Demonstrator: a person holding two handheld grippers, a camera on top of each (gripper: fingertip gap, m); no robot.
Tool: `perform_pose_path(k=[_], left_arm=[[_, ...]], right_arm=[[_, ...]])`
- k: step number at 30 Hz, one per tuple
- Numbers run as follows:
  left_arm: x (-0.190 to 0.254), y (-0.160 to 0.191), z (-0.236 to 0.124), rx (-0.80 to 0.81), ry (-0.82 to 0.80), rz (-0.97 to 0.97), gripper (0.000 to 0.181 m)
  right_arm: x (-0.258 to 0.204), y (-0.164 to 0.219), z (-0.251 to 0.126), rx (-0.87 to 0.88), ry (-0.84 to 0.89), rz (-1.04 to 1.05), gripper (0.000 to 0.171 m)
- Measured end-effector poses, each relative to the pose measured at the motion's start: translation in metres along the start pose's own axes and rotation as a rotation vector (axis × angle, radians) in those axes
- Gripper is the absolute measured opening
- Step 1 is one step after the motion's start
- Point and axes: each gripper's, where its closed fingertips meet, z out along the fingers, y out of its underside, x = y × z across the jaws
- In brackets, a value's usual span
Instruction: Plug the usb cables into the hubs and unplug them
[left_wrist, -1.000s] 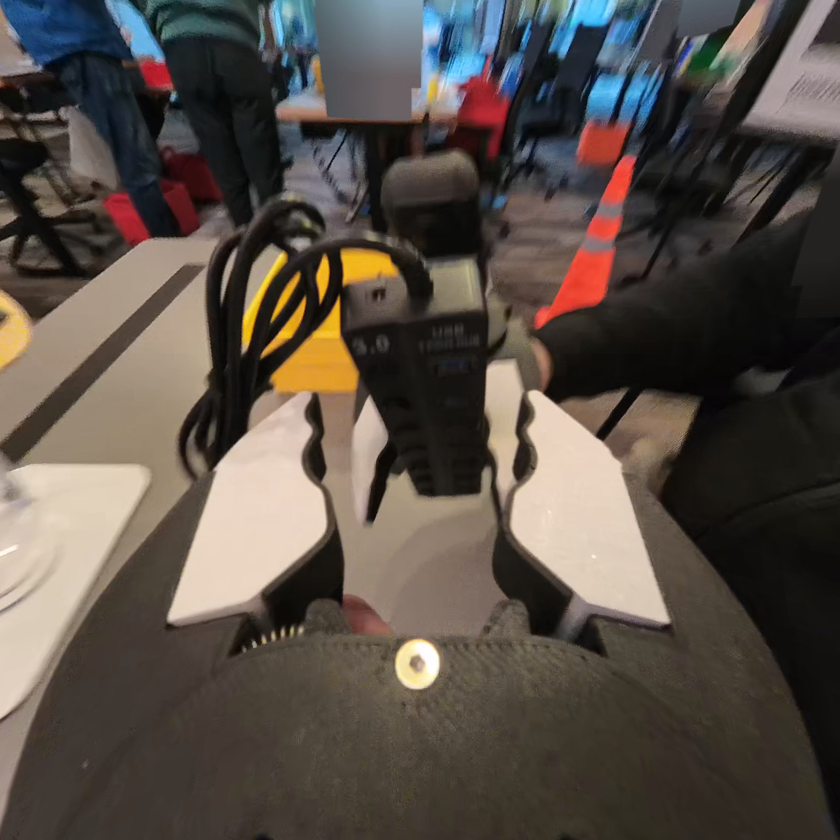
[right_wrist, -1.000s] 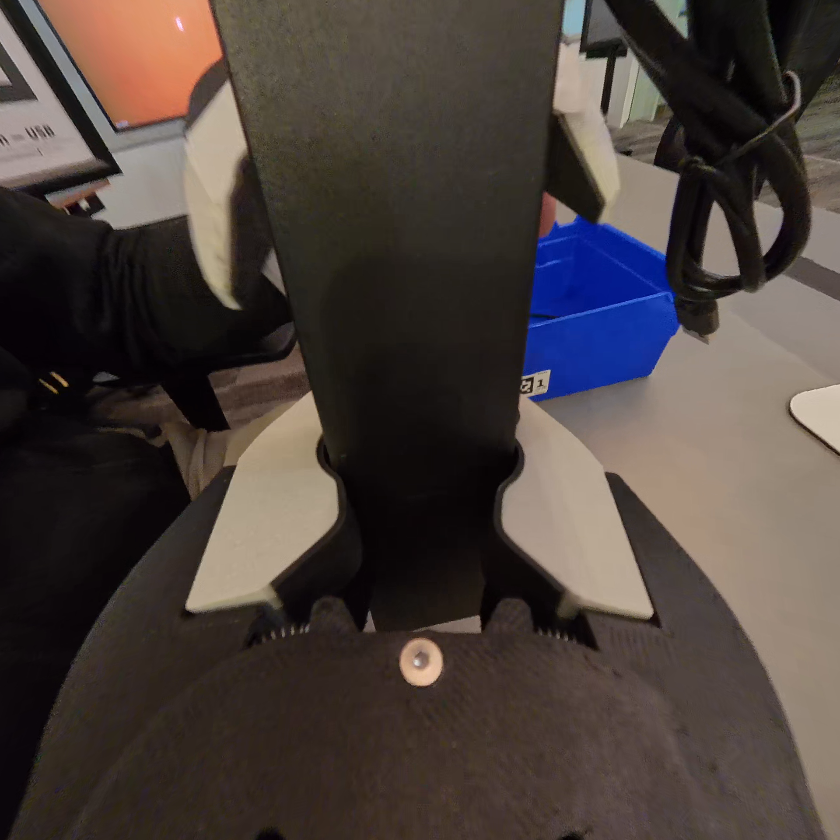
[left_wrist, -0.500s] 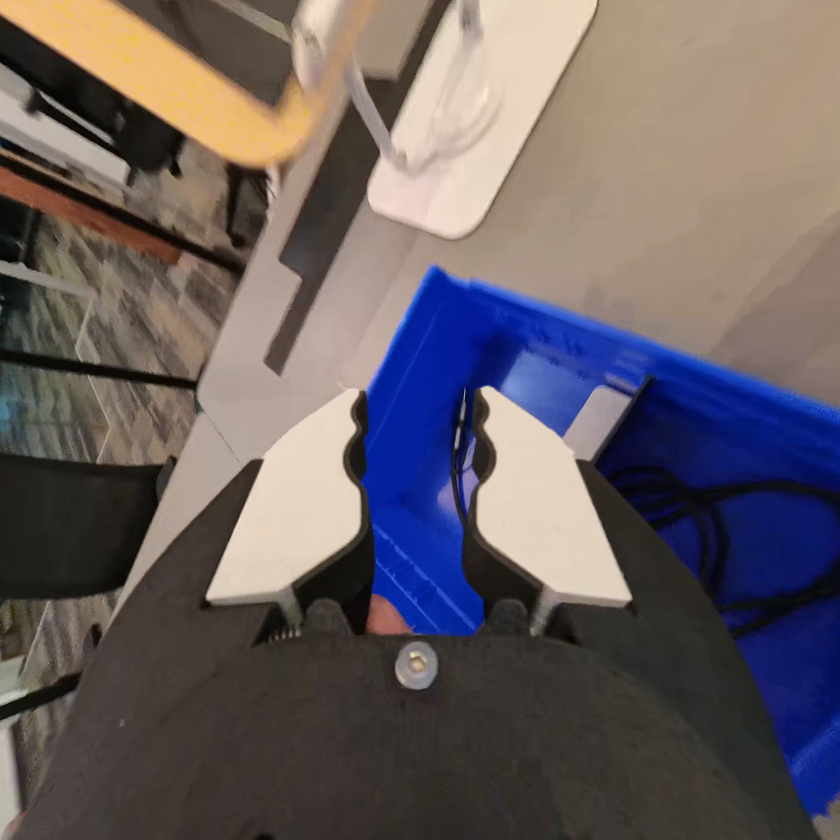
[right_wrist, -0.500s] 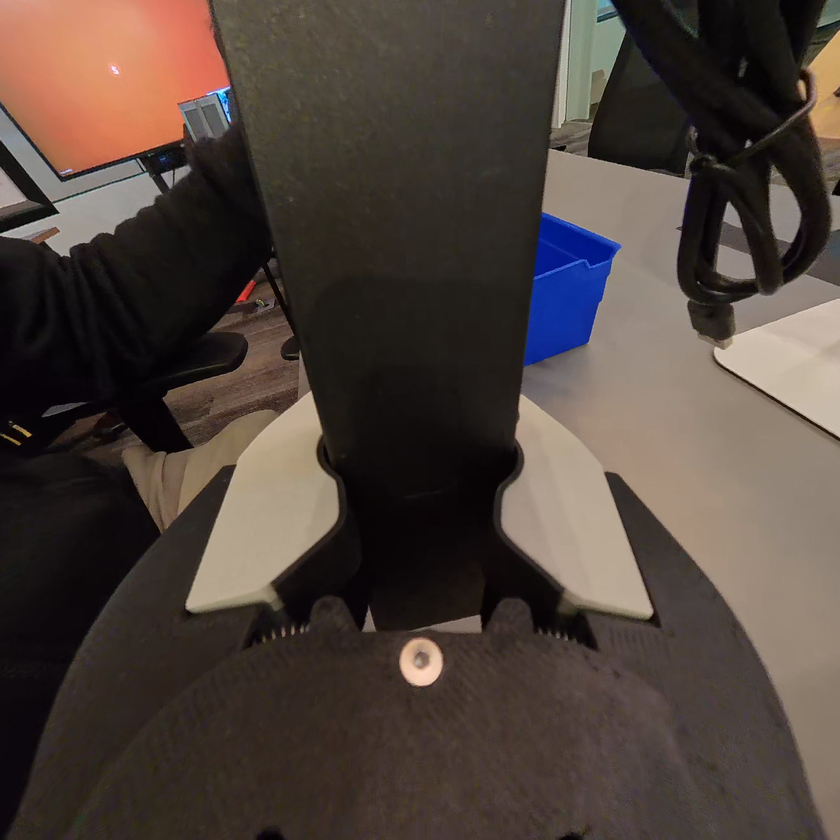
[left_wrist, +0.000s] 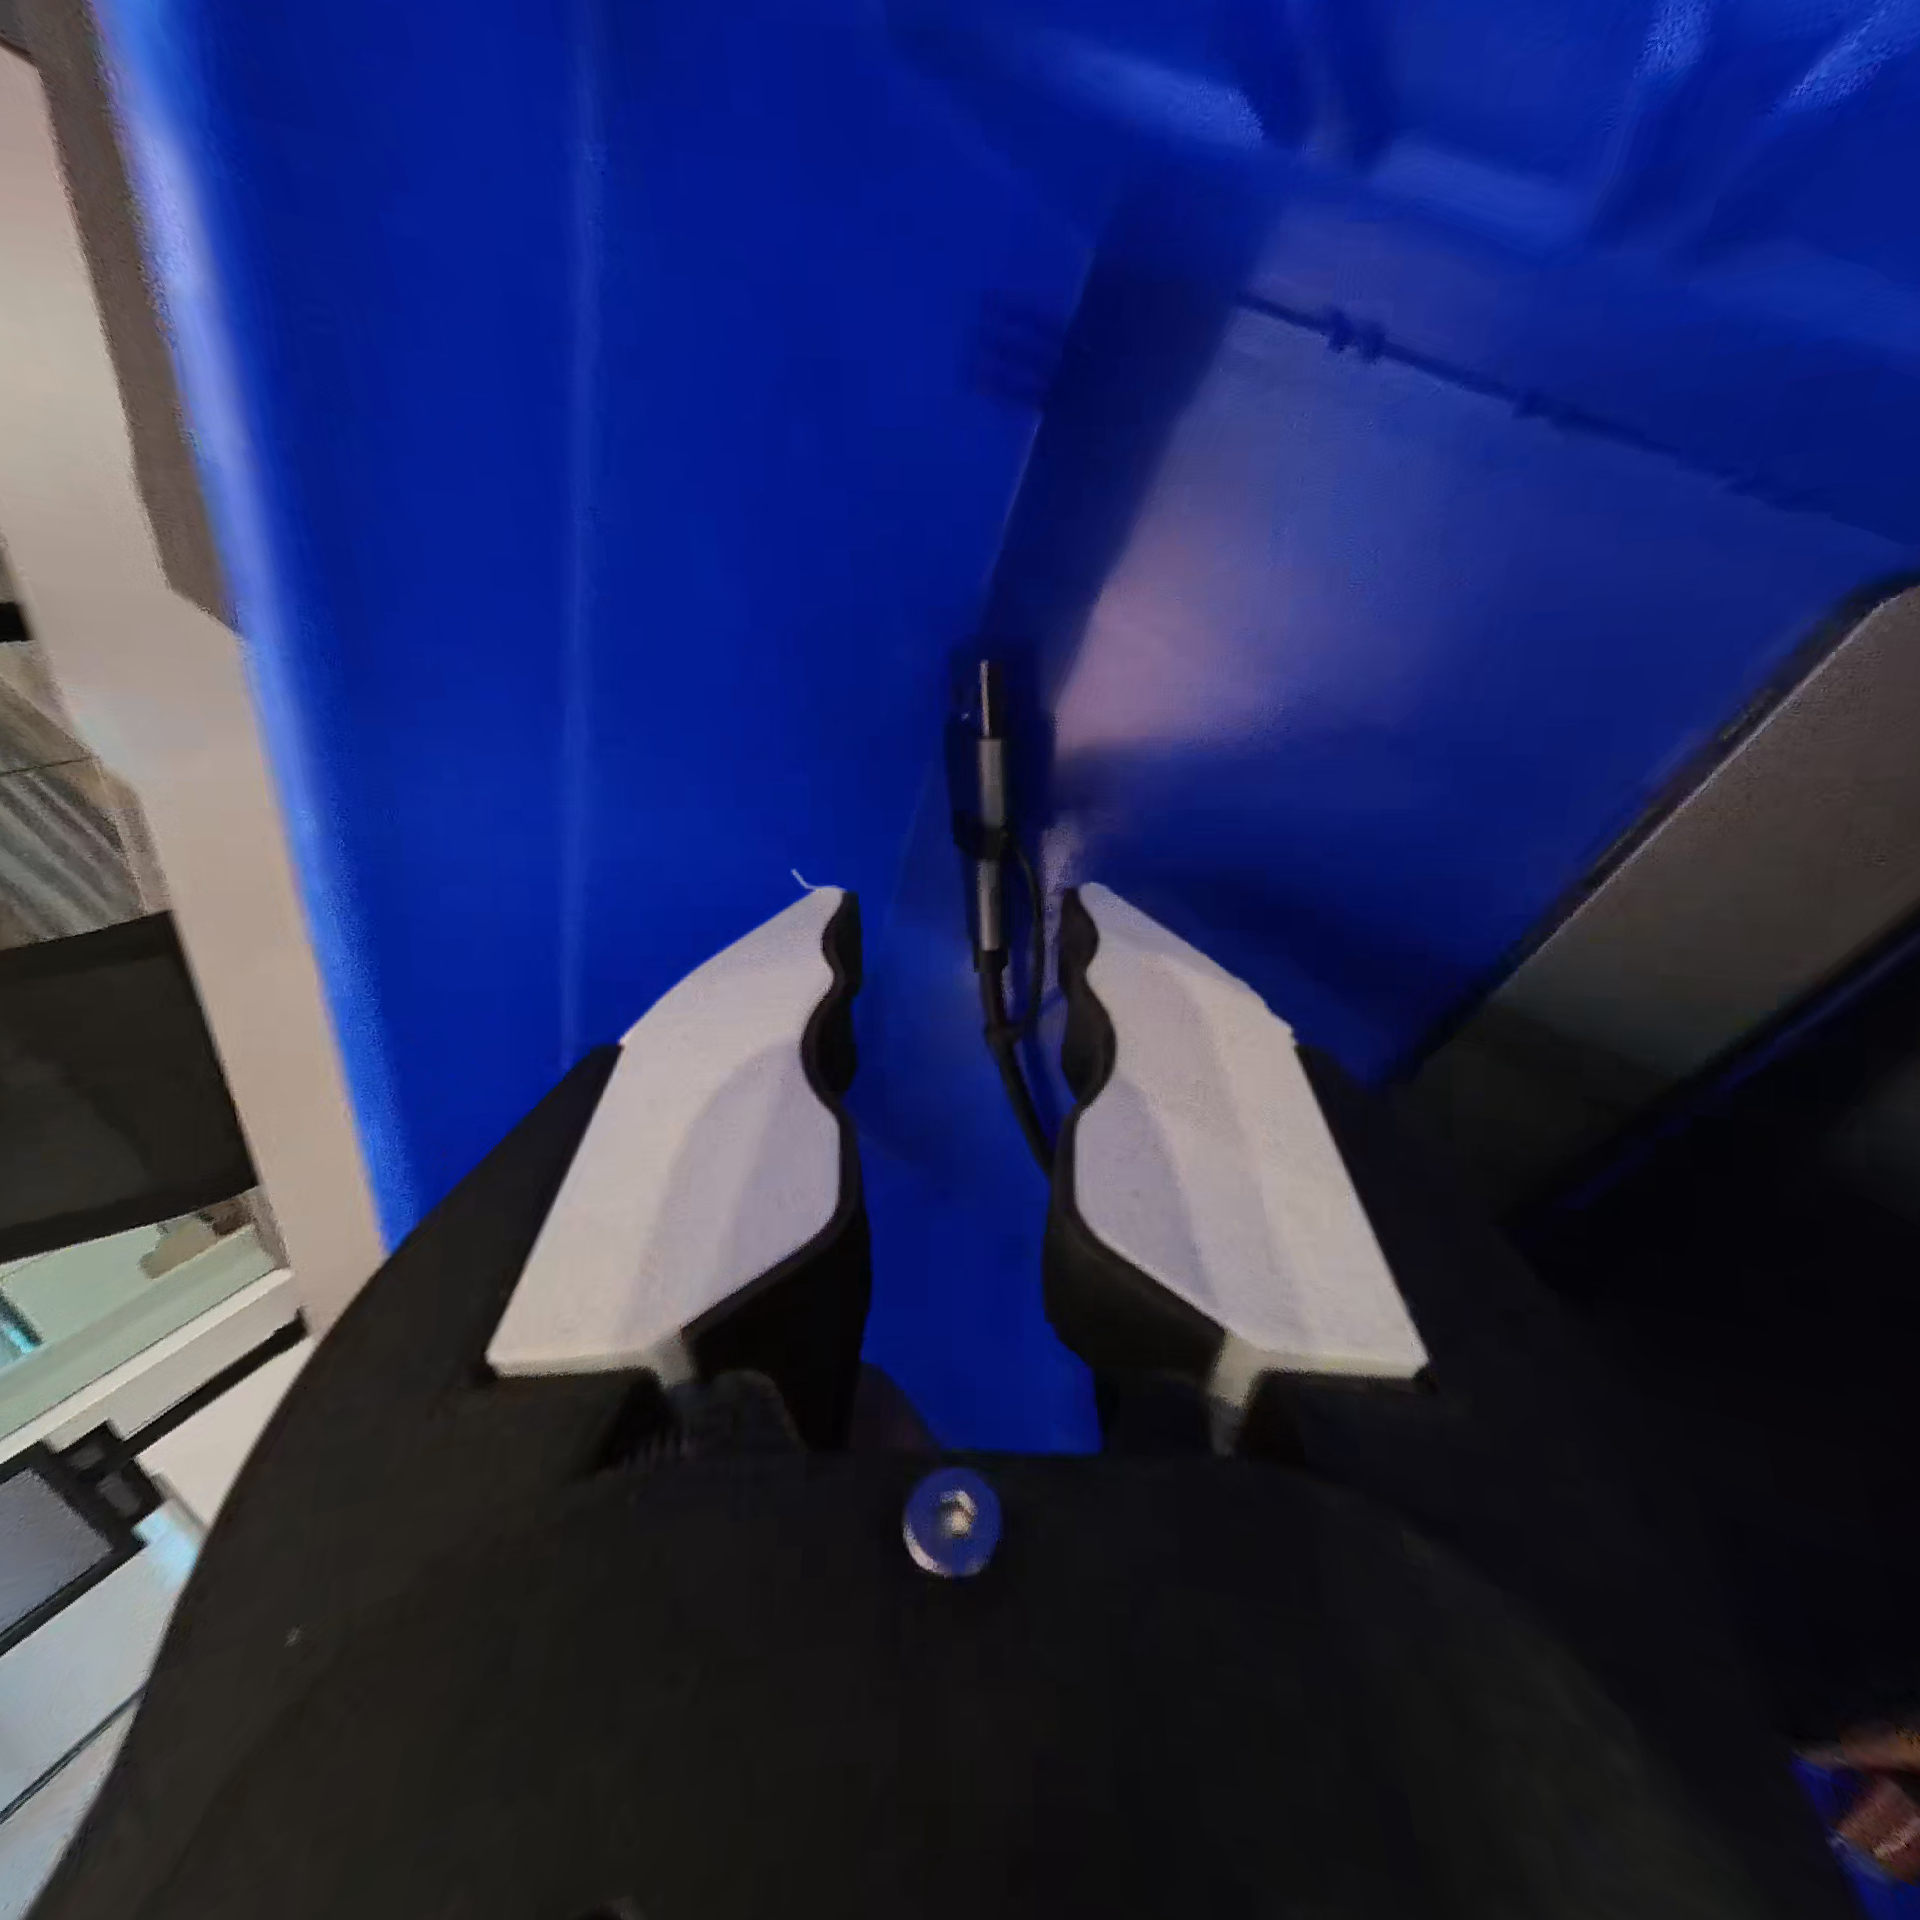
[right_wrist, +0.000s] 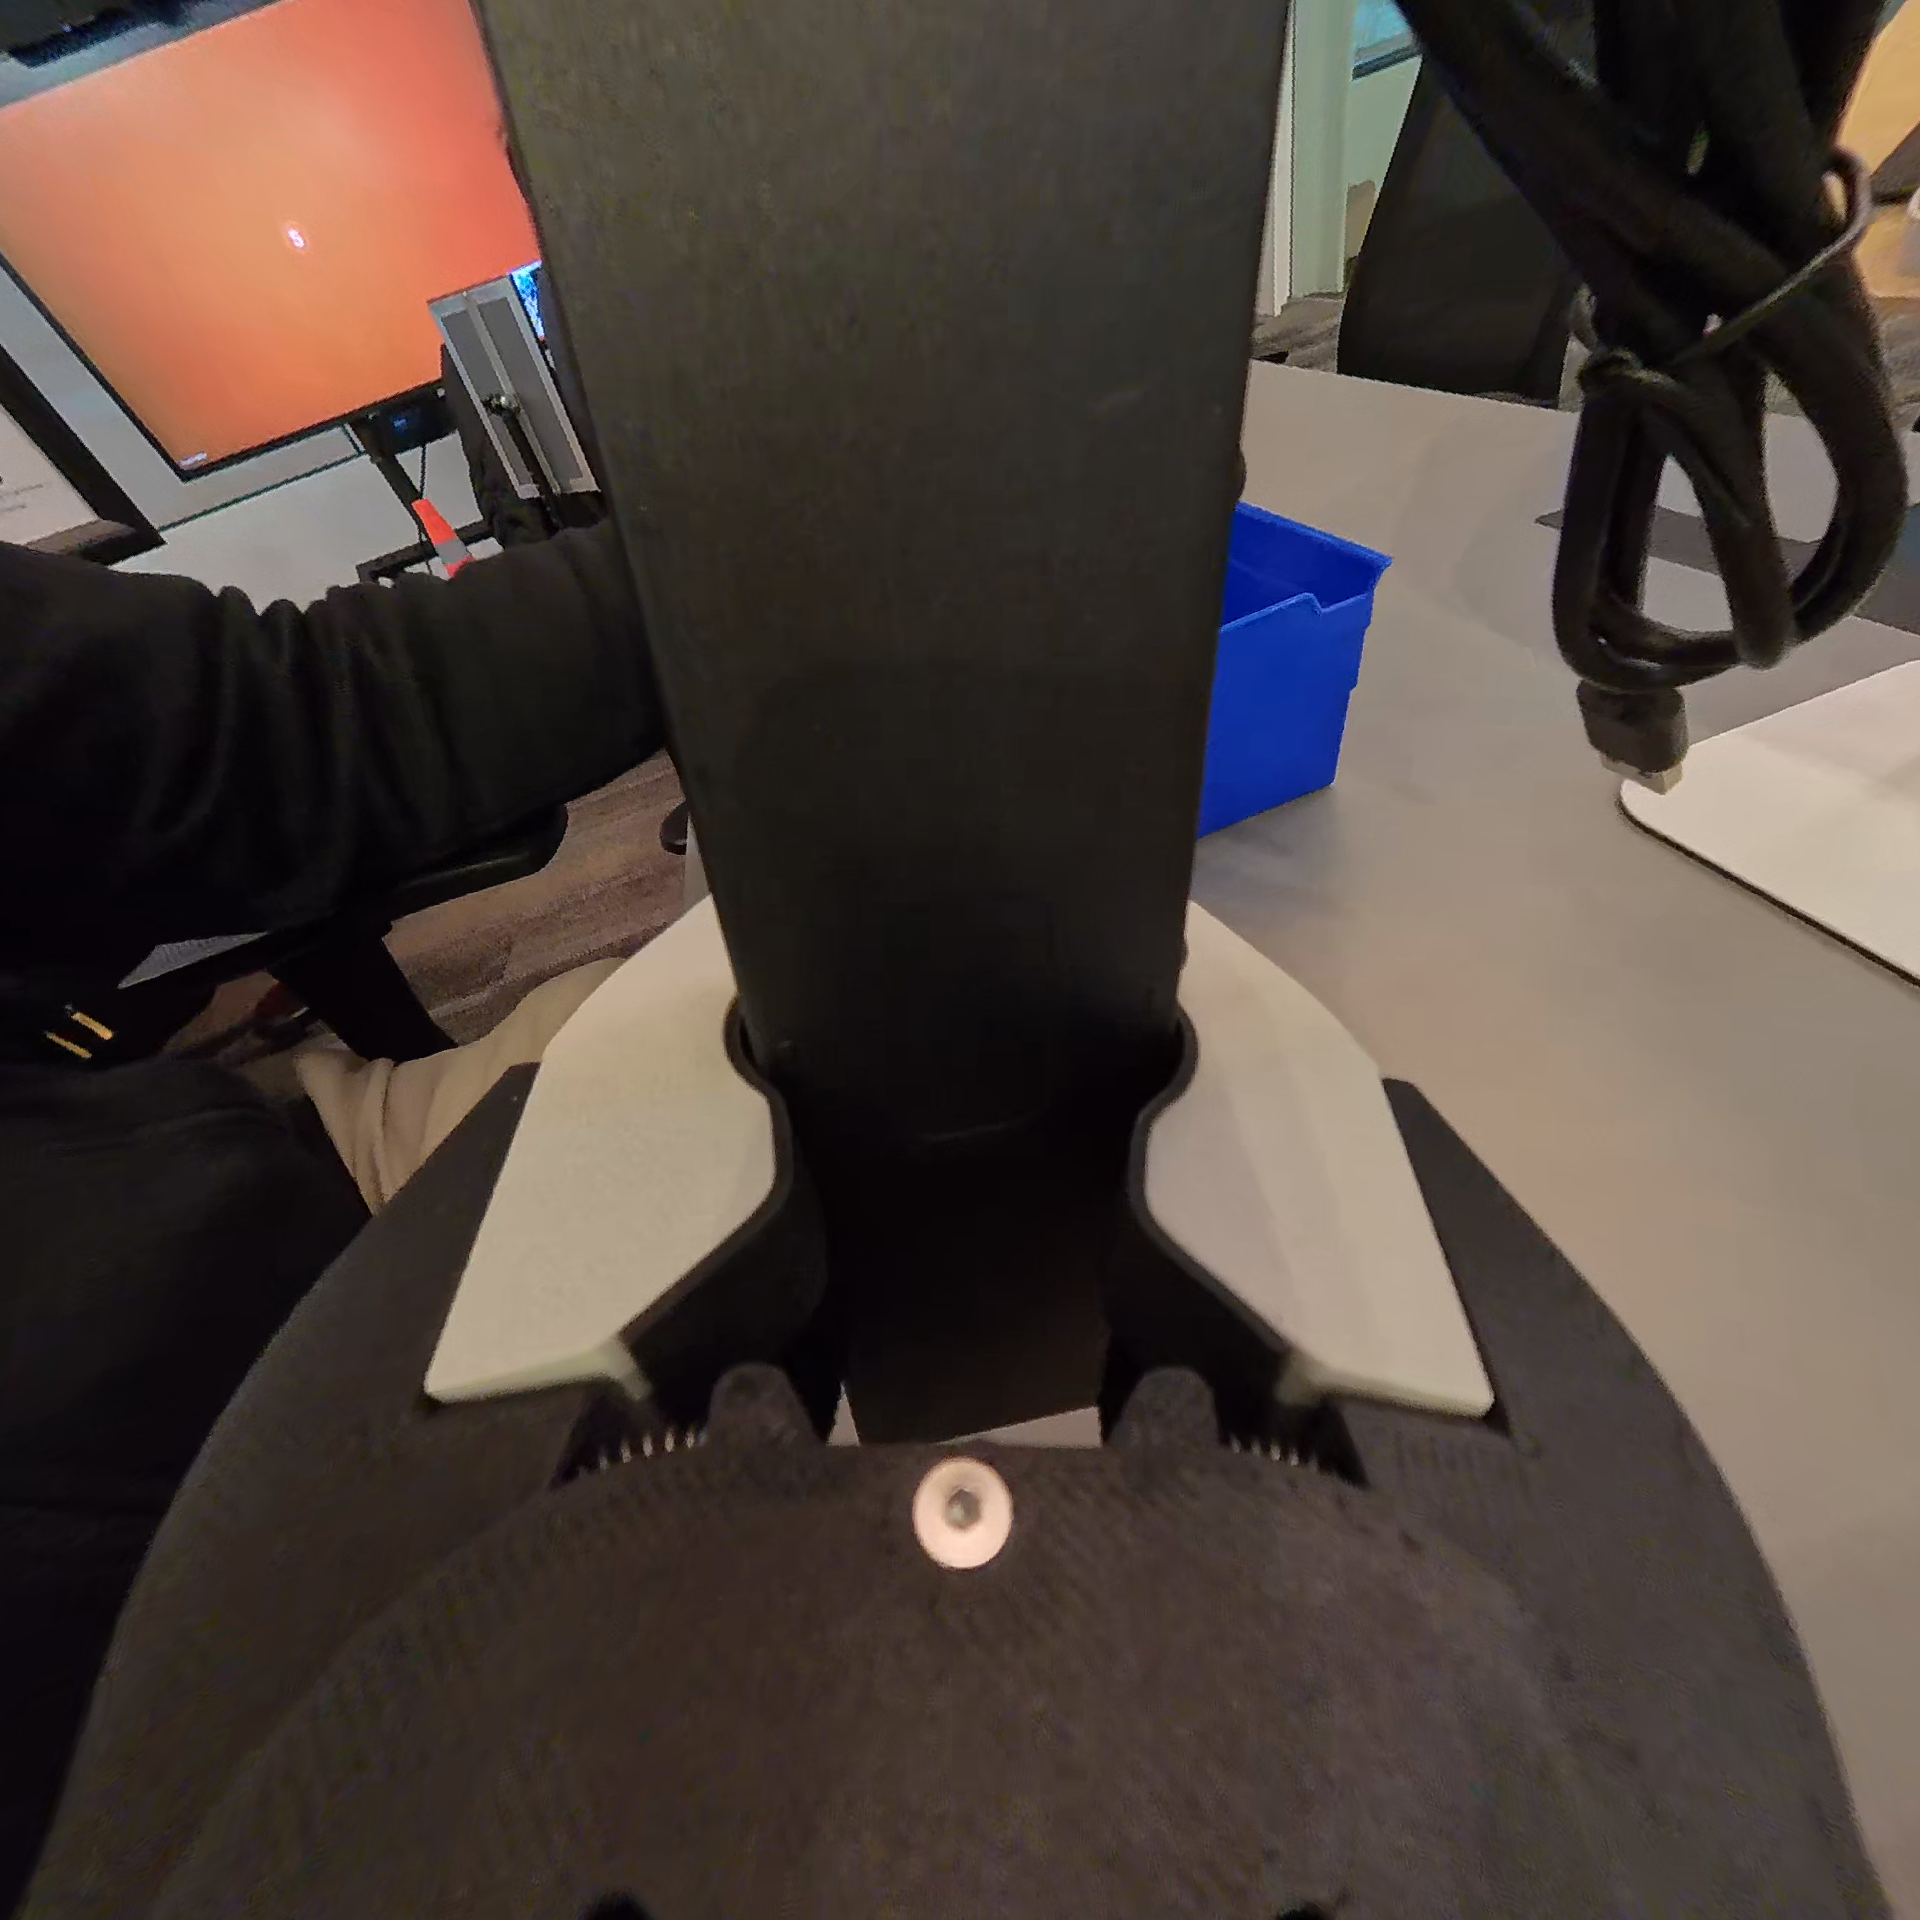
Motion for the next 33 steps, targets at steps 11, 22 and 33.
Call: perform_pose_path(k=[11, 22, 33], left_arm=[[0.002, 0.001, 0.01, 0.028, -0.002, -0.022, 0.008], [-0.035, -0.013, -0.076, 0.251, -0.096, -0.11, 0.007], [-0.048, -0.054, -0.219, 0.48, -0.344, -0.019, 0.007]], right_arm=[[0.001, 0.003, 0.002, -0.007, -0.012, 0.006, 0.068], [0.0, -0.001, -0.001, 0.013, -0.017, 0.008, 0.068], [-0.001, -0.005, -0.004, 0.035, -0.027, 0.006, 0.068]])
